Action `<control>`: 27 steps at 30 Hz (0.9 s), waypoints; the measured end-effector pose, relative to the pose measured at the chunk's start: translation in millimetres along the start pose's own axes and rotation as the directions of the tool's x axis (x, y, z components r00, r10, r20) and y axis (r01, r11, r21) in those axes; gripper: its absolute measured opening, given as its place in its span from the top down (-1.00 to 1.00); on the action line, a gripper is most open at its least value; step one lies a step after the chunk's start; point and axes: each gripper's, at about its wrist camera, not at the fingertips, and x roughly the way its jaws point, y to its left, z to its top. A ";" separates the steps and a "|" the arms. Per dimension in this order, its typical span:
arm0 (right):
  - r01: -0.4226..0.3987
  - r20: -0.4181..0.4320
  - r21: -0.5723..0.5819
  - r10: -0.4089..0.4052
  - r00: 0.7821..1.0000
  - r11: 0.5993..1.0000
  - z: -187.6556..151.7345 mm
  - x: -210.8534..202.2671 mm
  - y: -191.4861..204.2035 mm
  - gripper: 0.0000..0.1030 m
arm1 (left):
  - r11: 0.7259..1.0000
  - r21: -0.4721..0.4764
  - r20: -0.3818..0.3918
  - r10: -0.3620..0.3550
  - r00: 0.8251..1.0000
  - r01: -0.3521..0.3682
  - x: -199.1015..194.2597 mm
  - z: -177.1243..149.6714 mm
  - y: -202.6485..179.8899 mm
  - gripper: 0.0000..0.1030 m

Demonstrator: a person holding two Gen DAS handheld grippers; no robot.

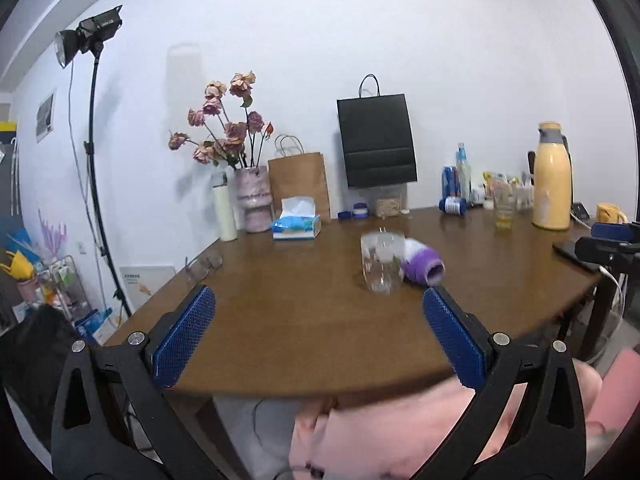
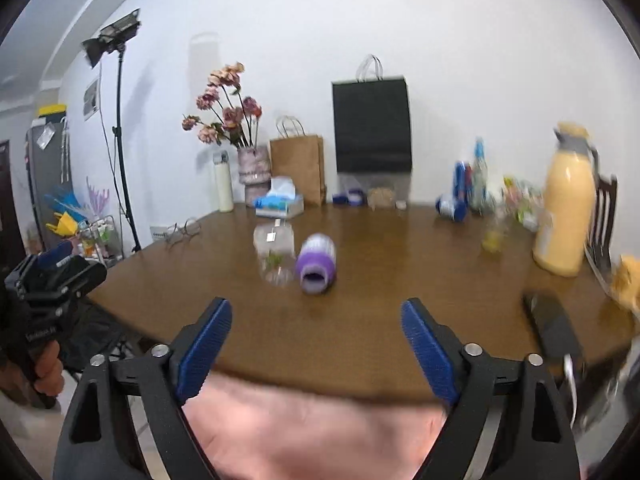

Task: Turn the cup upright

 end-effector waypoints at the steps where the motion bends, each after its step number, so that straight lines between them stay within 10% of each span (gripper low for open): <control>1: 0.000 -0.006 0.011 0.001 1.000 1.000 -5.8 -7.5 0.7 -0.76 | 1.000 -0.015 -0.014 -0.016 1.000 0.016 -7.7 -4.6 1.3 -1.00; 6: 0.011 0.071 -0.016 -0.010 0.997 1.000 -9.3 -32.1 12.0 -0.76 | 0.993 -0.090 -0.019 0.078 0.997 -0.079 -22.4 -8.0 17.8 -1.00; 27: -0.032 0.095 -0.100 0.041 0.995 0.994 -6.3 -27.3 38.6 -0.76 | 0.995 -0.075 0.021 0.067 0.998 -0.065 -31.6 -6.6 18.7 -1.00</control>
